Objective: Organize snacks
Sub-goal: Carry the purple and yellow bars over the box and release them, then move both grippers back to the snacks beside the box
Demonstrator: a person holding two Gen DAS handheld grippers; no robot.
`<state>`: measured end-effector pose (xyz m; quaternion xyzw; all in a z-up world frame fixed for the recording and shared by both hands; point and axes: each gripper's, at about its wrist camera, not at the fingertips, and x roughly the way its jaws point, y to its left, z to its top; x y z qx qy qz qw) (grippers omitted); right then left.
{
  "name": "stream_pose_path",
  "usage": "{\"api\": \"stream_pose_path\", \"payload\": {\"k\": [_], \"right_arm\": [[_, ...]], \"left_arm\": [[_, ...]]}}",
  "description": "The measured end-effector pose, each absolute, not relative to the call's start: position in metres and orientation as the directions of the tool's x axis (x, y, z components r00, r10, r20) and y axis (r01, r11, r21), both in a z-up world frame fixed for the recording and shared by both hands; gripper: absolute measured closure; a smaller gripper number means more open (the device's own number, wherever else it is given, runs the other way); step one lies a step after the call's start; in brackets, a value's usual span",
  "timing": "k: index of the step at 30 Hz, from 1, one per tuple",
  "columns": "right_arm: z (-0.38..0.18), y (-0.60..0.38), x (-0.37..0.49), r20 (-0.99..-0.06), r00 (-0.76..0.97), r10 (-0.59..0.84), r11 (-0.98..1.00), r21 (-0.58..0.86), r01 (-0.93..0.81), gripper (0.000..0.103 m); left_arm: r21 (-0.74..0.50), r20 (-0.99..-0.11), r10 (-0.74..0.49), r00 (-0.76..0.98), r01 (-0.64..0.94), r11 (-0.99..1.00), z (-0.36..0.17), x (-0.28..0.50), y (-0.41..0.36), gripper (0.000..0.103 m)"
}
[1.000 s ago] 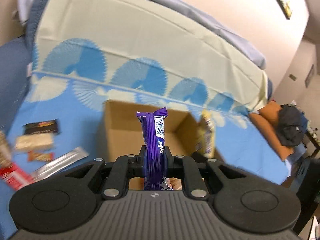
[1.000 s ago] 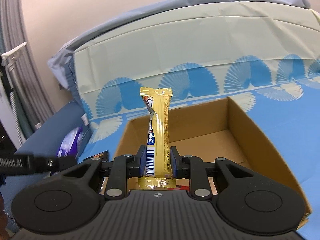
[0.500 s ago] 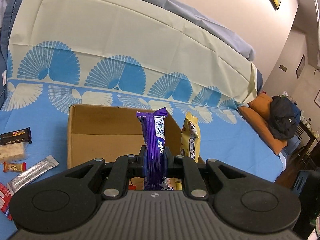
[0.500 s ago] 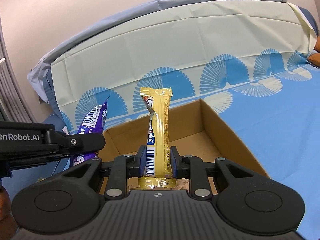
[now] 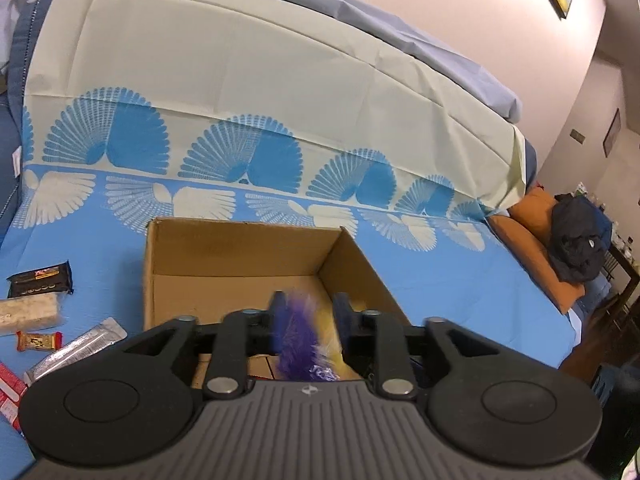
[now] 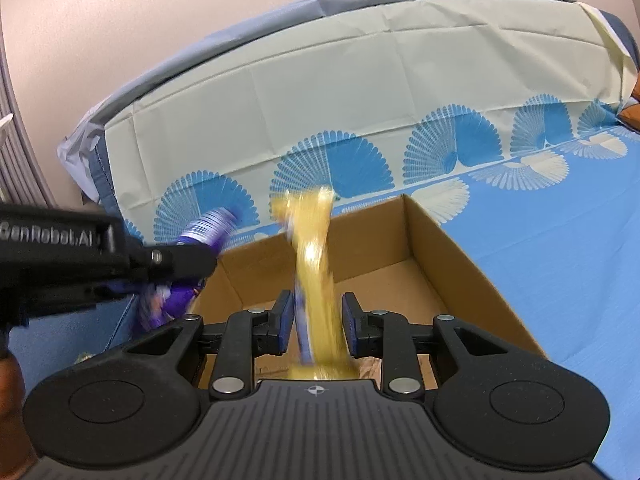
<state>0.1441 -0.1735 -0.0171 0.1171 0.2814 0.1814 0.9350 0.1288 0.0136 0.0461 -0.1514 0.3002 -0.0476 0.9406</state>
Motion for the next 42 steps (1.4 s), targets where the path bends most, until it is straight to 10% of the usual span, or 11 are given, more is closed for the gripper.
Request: {"api": "stream_pose_path", "payload": {"k": [5,15,22,38,42], "right_arm": [[-0.019,-0.172,0.144,-0.5,0.775,0.387,0.917,0.294,-0.269,0.053],[-0.024,-0.161,0.136,-0.52,0.779,0.35,0.937,0.197,-0.29,0.05],[-0.028,-0.15,0.125,-0.524,0.775,0.354,0.934,0.164,-0.317,0.05],[-0.023,-0.085,0.094,-0.478,0.738,0.477,0.867,0.12,-0.483,0.051],[-0.017,-0.069,0.087,-0.455,0.711,0.536,0.825,0.107,-0.555,0.068]], "left_arm": [[-0.228,-0.492,-0.088,0.866,-0.03,0.973,0.047,0.107,0.018,0.037],[-0.22,-0.522,-0.054,0.852,-0.072,0.973,0.01,0.038,0.089,0.031],[-0.127,-0.585,0.098,0.805,-0.21,0.969,-0.047,-0.018,0.178,0.086],[-0.194,-0.579,0.155,0.8,-0.32,0.927,-0.078,-0.043,0.236,0.081],[-0.199,-0.589,0.192,0.785,-0.37,0.907,-0.08,-0.036,0.241,0.078]]}}
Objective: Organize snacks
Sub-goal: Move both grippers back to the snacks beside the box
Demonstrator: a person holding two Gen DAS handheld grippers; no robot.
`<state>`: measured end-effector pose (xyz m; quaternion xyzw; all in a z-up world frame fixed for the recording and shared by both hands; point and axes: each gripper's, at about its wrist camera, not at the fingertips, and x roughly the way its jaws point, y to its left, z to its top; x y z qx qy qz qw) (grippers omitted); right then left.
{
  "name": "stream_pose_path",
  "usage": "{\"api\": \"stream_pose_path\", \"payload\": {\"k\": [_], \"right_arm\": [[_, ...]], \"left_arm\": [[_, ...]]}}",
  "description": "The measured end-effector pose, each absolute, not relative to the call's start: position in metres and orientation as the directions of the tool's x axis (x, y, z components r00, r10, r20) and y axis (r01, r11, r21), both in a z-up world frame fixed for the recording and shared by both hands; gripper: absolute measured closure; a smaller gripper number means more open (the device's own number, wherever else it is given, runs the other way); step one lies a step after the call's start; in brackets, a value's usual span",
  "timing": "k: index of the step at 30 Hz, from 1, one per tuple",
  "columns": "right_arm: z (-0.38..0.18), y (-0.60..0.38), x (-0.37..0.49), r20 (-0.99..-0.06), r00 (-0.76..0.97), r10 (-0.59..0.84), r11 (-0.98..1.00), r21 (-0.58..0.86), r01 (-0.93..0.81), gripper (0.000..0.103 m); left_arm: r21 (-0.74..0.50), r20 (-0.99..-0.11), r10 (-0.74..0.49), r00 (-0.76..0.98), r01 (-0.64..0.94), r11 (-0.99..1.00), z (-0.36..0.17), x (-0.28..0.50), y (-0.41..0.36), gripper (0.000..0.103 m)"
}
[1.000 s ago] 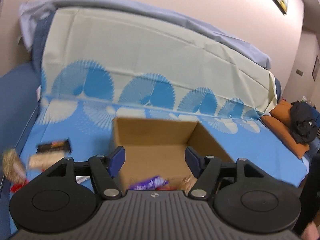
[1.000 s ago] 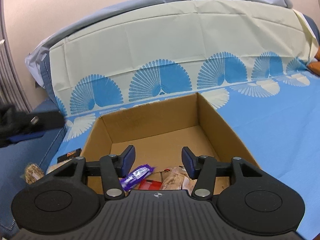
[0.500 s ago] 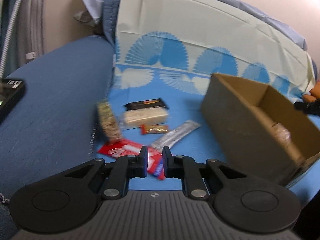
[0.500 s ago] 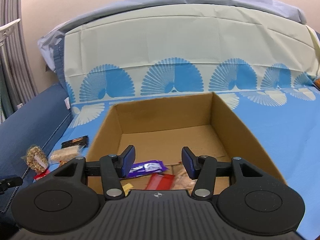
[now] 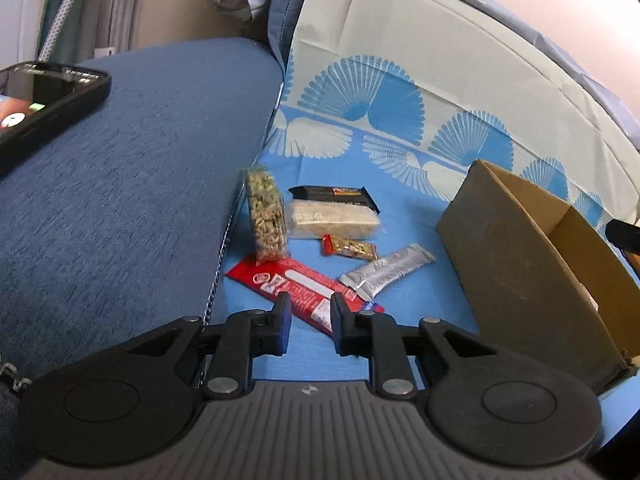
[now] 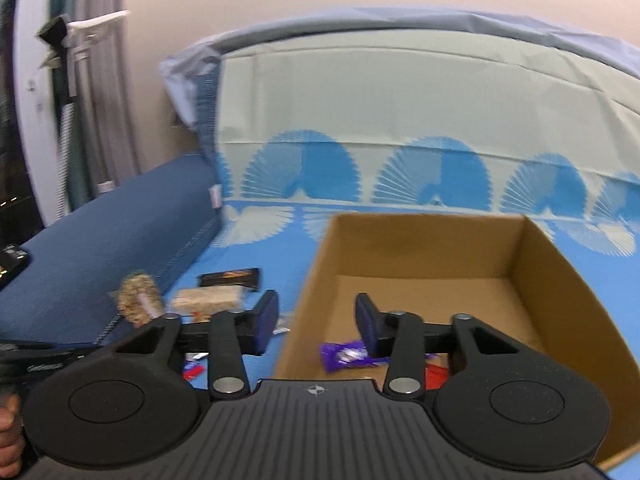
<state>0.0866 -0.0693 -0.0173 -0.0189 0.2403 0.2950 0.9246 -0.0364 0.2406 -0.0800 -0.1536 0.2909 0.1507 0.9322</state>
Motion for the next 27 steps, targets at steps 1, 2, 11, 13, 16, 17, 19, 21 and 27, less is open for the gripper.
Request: {"api": "stream_pose_path", "payload": {"k": [1,2,11,13,16,17,19,21,27], "right_arm": [[-0.015,-0.063,0.083,-0.45,0.704,0.55,0.813,0.094,-0.575,0.072],[-0.014,-0.057,0.081,-0.45,0.698,0.557,0.805,0.087,-0.587,0.073],[-0.015,0.035,0.082,-0.562,0.544,0.623,0.743,0.208,-0.636,0.073],[-0.027,0.061,0.099,-0.627,0.505,0.593,0.76,0.229,-0.608,0.062],[-0.055,0.095,0.126,-0.748,0.446,0.491,0.812,0.208,-0.546,0.044],[-0.063,0.101,0.134,-0.767,0.426,0.48,0.82,0.221,-0.527,0.044],[-0.078,0.112,0.15,-0.794,0.399,0.458,0.84,0.24,-0.486,0.037],[-0.09,0.12,0.161,-0.816,0.385,0.431,0.857,0.237,-0.458,0.034],[-0.12,0.135,0.189,-0.858,0.33,0.393,0.893,0.27,-0.361,0.031]], "left_arm": [[-0.184,-0.587,0.201,0.784,-0.371,0.91,-0.08,-0.034,0.239,0.076],[-0.173,-0.586,0.213,0.782,-0.378,0.91,-0.081,-0.032,0.238,0.075],[-0.129,-0.561,0.306,0.769,-0.446,0.886,-0.088,-0.012,0.239,0.07],[-0.116,-0.554,0.332,0.763,-0.466,0.877,-0.091,-0.006,0.239,0.07],[-0.082,-0.55,0.376,0.746,-0.497,0.864,-0.094,0.002,0.237,0.067],[-0.076,-0.548,0.386,0.743,-0.503,0.861,-0.095,0.005,0.237,0.065],[-0.076,-0.549,0.392,0.738,-0.512,0.856,-0.099,0.01,0.239,0.065],[-0.068,-0.551,0.404,0.73,-0.522,0.85,-0.102,0.016,0.24,0.065],[-0.026,-0.545,0.459,0.702,-0.561,0.827,-0.113,0.036,0.242,0.065]]}}
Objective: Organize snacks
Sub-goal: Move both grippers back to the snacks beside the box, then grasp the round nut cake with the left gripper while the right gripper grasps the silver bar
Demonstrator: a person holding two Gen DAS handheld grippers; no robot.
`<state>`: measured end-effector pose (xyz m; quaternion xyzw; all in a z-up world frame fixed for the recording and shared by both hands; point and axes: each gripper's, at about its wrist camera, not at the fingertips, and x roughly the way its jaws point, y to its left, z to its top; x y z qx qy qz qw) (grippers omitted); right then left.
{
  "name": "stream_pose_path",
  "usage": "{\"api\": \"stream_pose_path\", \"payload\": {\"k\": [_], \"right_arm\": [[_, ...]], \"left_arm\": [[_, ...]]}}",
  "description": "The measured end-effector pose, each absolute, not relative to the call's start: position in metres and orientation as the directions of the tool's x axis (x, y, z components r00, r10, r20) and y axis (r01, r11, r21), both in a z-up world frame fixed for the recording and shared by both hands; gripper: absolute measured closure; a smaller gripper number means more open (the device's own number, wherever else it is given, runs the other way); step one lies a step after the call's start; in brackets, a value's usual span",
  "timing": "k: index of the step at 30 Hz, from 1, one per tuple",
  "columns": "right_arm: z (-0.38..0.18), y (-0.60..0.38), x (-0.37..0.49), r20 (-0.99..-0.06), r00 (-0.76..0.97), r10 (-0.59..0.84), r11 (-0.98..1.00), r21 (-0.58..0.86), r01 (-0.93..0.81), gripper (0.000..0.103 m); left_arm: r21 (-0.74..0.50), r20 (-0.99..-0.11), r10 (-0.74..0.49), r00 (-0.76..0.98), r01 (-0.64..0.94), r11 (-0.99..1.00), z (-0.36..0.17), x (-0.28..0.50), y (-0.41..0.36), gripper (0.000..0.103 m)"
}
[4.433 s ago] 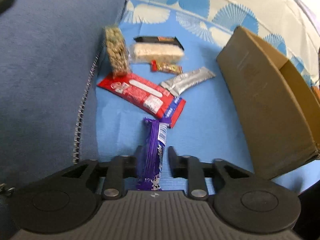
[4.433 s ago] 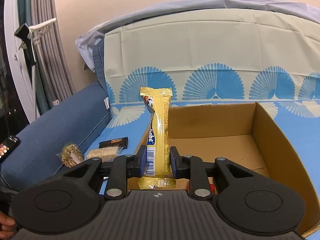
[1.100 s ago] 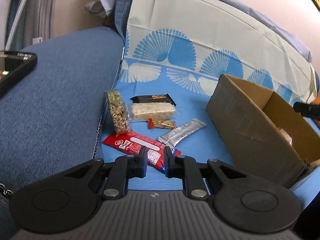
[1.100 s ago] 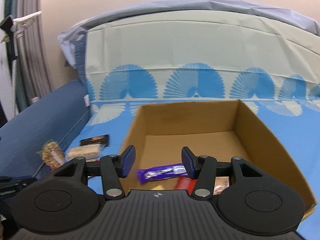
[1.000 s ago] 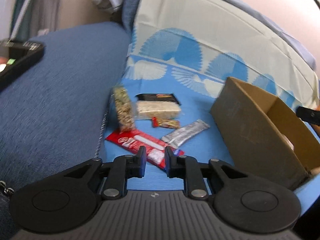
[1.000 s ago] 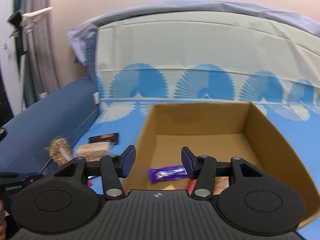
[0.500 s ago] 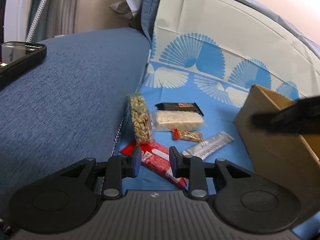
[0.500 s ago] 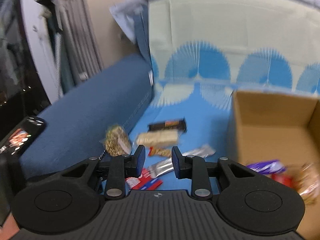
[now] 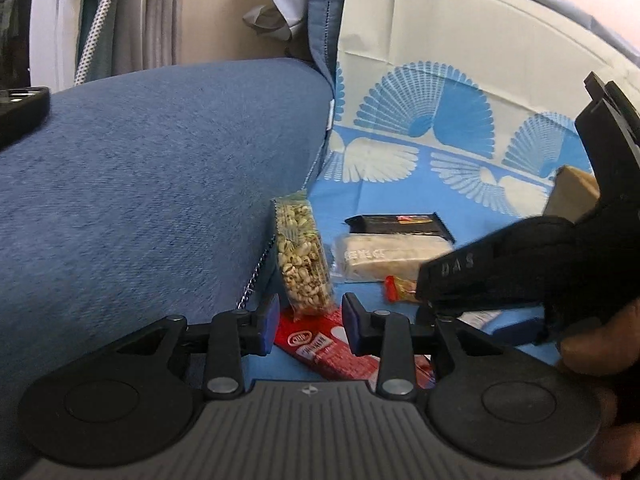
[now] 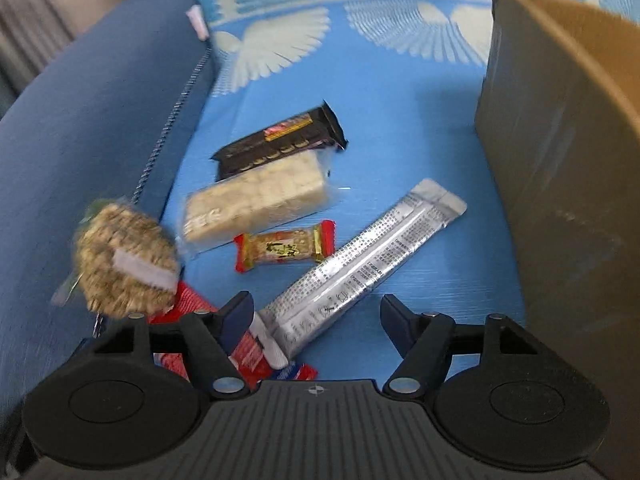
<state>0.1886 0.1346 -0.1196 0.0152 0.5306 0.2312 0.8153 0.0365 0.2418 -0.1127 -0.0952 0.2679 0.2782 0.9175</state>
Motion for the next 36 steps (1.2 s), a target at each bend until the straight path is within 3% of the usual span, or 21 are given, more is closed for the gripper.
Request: {"api": "stream_pose_path", "payload": {"k": [3,5,7,9,12,15,17,23,36], "right_arm": [[-0.127,0.141,0.191,-0.87,0.339,0.359,0.902,0.23,-0.366,0.032],[-0.126,0.145,0.188,-0.872,0.35,0.343,0.894,0.189,-0.406,0.043],[-0.124,0.143,0.186,-0.868,0.361,0.34,0.881,0.16,-0.445,0.068],[-0.121,0.138,0.184,-0.866,0.335,0.372,0.849,0.172,-0.499,0.079],[-0.112,0.131,0.182,-0.871,0.339,0.355,0.837,0.134,-0.531,0.088],[-0.099,0.119,0.177,-0.871,0.329,0.366,0.829,0.145,-0.54,0.094],[-0.091,0.114,0.17,-0.867,0.322,0.379,0.813,0.147,-0.563,0.095],[-0.079,0.101,0.148,-0.87,0.308,0.385,0.79,0.138,-0.597,0.095],[-0.044,0.05,0.065,-0.783,0.297,0.546,0.717,0.253,-0.65,0.096]], "left_arm": [[-0.028,-0.54,0.474,0.695,-0.578,0.815,-0.119,0.046,0.246,0.065],[-0.022,-0.532,0.488,0.692,-0.587,0.809,-0.122,0.051,0.246,0.065],[-0.011,-0.524,0.504,0.687,-0.597,0.802,-0.125,0.055,0.247,0.065],[-0.001,-0.519,0.518,0.68,-0.606,0.795,-0.129,0.061,0.247,0.065],[0.001,-0.518,0.521,0.678,-0.609,0.793,-0.132,0.065,0.249,0.065],[-0.016,-0.521,0.512,0.683,-0.608,0.794,-0.13,0.063,0.252,0.072],[-0.036,-0.526,0.493,0.693,-0.597,0.801,-0.128,0.059,0.253,0.078],[-0.08,-0.525,0.43,0.734,-0.546,0.834,-0.111,0.039,0.246,0.078],[-0.348,-0.585,0.076,0.807,-0.335,0.876,-0.085,-0.032,0.238,0.078]]}}
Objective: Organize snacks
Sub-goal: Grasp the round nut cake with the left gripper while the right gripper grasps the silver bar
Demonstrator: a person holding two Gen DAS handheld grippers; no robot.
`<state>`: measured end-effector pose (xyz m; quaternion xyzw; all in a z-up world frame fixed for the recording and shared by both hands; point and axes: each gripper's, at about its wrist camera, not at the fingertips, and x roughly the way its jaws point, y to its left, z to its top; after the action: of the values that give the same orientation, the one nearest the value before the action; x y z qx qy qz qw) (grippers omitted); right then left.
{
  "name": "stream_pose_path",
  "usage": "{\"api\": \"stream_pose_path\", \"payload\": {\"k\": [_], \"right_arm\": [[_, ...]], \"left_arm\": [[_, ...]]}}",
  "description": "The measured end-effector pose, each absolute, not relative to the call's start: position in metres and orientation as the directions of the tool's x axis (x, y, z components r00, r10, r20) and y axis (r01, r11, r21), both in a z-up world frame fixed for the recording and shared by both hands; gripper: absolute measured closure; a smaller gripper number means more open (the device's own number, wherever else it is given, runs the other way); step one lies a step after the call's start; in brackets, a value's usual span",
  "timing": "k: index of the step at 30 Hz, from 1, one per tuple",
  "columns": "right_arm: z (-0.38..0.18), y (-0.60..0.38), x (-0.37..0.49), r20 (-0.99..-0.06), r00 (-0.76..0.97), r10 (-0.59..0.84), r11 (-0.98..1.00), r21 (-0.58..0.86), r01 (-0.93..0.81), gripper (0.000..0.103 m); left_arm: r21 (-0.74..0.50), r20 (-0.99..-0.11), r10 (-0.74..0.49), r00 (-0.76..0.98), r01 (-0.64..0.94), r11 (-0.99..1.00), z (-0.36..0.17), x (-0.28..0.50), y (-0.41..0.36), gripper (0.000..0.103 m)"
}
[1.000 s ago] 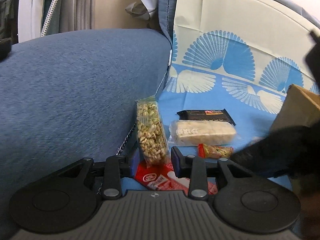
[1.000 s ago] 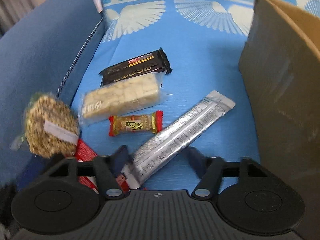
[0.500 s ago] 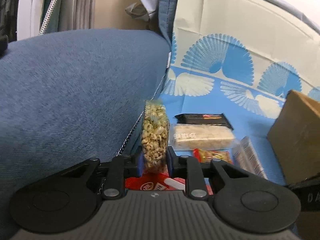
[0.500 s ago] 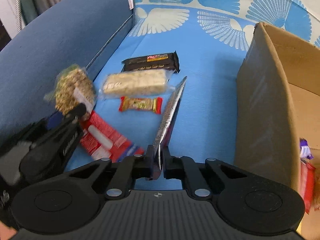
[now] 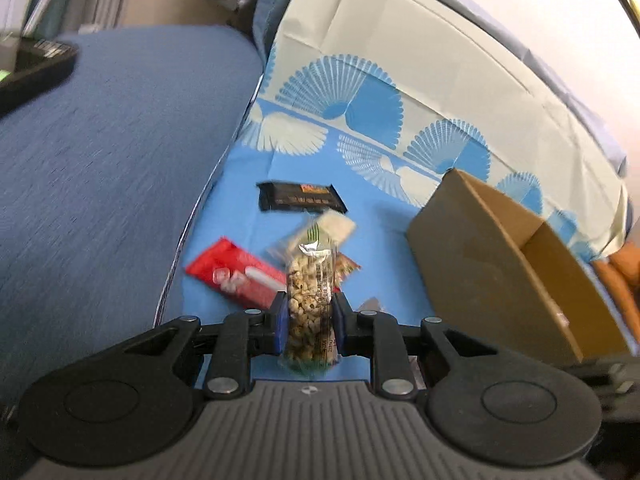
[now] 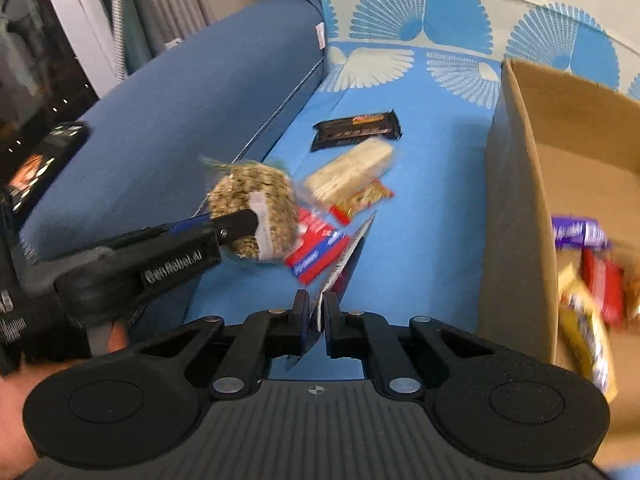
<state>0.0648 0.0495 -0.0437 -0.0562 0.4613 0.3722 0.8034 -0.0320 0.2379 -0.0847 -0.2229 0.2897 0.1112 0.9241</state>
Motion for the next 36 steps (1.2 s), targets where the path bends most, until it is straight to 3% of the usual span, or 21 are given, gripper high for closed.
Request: {"api": "stream_pose_path", "payload": {"k": [3,6,13,14,16,18,19,20,24,28,32,33,34,36], "right_arm": [[-0.051,0.036,0.05,-0.761,0.288,0.581,0.707,0.297,-0.641,0.097],[-0.065,0.026,0.038,-0.73,0.287,0.62,0.698,0.345,-0.628,0.098],[-0.088,0.025,0.032,-0.731,0.369,0.574,0.748,0.284,-0.6,0.095],[-0.086,0.025,0.032,-0.721,0.382,0.578,0.749,0.283,-0.599,0.092],[-0.084,0.02,0.03,-0.701,0.39,0.598,0.742,0.3,-0.599,0.066],[-0.083,0.022,0.028,-0.693,0.399,0.6,0.74,0.291,-0.607,0.05],[-0.084,0.024,0.027,-0.694,0.398,0.6,0.734,0.279,-0.619,0.049],[-0.086,0.028,0.026,-0.7,0.394,0.596,0.729,0.265,-0.631,0.049],[-0.098,0.041,0.026,-0.729,0.382,0.568,0.722,0.218,-0.657,0.049],[-0.107,0.049,0.023,-0.758,0.383,0.528,0.72,0.16,-0.676,0.049],[-0.109,0.048,0.02,-0.773,0.402,0.492,0.719,0.1,-0.688,0.05],[-0.108,0.047,0.019,-0.774,0.402,0.489,0.717,0.094,-0.691,0.052],[-0.108,0.046,0.019,-0.776,0.402,0.486,0.715,0.089,-0.693,0.065],[-0.107,0.043,0.018,-0.78,0.413,0.471,0.718,0.066,-0.693,0.071]], "left_arm": [[-0.458,-0.629,-0.06,0.775,-0.306,0.835,-0.09,-0.039,0.245,0.078],[-0.478,-0.658,-0.112,0.744,-0.299,0.826,-0.091,-0.043,0.245,0.078],[-0.38,-0.709,0.007,0.705,-0.39,0.839,-0.086,-0.047,0.235,0.074],[-0.36,-0.722,0.025,0.692,-0.406,0.84,-0.086,-0.048,0.233,0.069],[-0.324,-0.746,0.054,0.664,-0.432,0.841,-0.086,-0.046,0.231,0.064],[-0.298,-0.752,0.079,0.655,-0.444,0.845,-0.084,-0.048,0.232,0.059],[-0.29,-0.753,0.089,0.652,-0.45,0.845,-0.083,-0.049,0.232,0.053],[-0.288,-0.752,0.096,0.652,-0.456,0.842,-0.082,-0.05,0.233,0.046],[-0.289,-0.755,0.093,0.649,-0.456,0.842,-0.084,-0.048,0.234,0.041],[-0.251,-0.777,0.085,0.624,-0.431,0.867,-0.092,-0.036,0.226,0.02],[-0.183,-0.806,0.091,0.585,-0.393,0.901,-0.104,-0.02,0.214,0.01],[-0.173,-0.812,0.092,0.577,-0.388,0.905,-0.107,-0.017,0.212,0.008],[-0.163,-0.817,0.093,0.569,-0.382,0.91,-0.11,-0.014,0.211,0.007],[-0.146,-0.827,0.094,0.555,-0.373,0.916,-0.114,-0.009,0.208,0.006]]}}
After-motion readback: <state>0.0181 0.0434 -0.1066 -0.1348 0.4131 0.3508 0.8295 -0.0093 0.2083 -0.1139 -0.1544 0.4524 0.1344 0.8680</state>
